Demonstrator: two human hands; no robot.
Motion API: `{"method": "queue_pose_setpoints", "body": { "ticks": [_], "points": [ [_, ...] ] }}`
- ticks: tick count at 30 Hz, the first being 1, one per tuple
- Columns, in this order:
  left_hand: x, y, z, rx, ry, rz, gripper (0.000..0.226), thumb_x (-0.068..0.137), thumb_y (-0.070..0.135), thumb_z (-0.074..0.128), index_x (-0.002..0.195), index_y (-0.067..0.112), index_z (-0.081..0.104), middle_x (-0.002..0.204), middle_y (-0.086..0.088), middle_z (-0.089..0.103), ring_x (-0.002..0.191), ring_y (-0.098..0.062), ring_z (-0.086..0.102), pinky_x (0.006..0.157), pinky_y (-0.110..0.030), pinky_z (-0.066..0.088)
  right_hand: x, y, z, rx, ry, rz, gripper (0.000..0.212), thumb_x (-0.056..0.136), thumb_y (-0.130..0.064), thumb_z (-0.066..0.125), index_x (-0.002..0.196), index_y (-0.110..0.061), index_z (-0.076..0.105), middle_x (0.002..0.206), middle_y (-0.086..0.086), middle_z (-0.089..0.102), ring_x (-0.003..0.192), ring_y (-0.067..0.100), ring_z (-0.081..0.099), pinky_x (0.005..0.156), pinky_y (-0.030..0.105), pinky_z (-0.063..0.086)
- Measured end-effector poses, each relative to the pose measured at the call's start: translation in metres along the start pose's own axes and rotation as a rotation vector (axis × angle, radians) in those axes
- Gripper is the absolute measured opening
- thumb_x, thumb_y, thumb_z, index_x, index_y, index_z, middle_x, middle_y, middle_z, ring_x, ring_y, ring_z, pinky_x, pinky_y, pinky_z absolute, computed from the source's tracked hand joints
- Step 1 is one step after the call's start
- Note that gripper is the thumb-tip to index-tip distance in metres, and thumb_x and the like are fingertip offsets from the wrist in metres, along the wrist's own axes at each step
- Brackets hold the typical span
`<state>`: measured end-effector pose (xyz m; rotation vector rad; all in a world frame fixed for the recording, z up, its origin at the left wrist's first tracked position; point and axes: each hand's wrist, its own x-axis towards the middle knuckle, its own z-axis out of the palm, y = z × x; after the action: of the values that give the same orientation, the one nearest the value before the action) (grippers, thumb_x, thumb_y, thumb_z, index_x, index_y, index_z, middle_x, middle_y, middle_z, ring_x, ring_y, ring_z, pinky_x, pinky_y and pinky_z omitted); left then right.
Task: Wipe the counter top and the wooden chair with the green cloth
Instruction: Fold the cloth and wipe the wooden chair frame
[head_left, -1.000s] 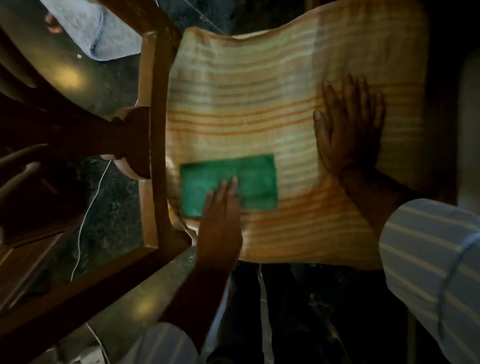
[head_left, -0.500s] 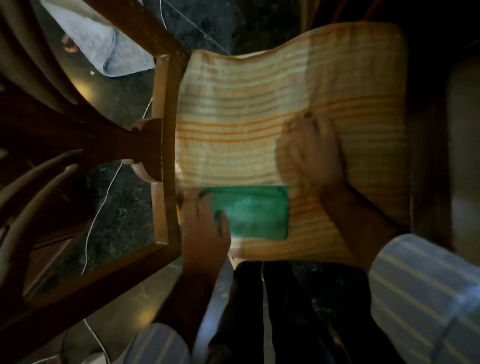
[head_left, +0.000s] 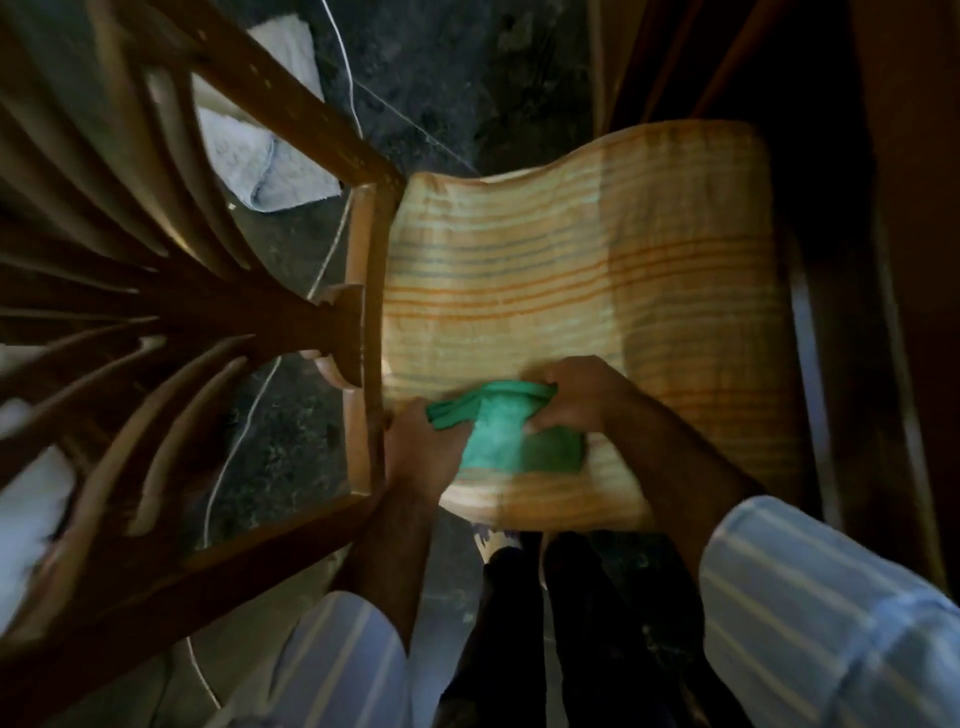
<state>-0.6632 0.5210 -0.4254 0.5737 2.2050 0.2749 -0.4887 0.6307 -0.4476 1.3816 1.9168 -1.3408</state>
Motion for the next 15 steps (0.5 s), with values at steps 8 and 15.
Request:
{"method": "queue_pose_setpoints", "body": {
  "ticks": [8,15],
  "points": [
    [-0.031,0.076,-0.088,-0.203,0.236,0.164,0.035,0.073,0.034,0.072,0.105,0.021,0.066,0.097,-0.002,0.075,0.092,-0.024,0.071,0.081,-0.042,0.059,-0.033,-0.045,-0.060,0.931,0.231,0.052,0.030,0.078,-0.010,0.090,0.106,-0.003,0.080,0.099,0.014,0.082,0.080,0.023,0.081,0.068,0.033,0.064],
    [-0.101,0.160,-0.201,0.015,0.537,0.565,0.029,0.088,0.033,0.071,0.115,0.024,0.065,0.098,0.007,0.069,0.091,-0.011,0.068,0.075,-0.014,0.056,-0.078,-0.139,-0.122,1.366,0.192,-0.217,0.016,0.089,-0.015,0.081,0.105,-0.016,0.076,0.092,-0.003,0.085,0.075,0.008,0.081,0.055,0.020,0.060]
  ]
}}
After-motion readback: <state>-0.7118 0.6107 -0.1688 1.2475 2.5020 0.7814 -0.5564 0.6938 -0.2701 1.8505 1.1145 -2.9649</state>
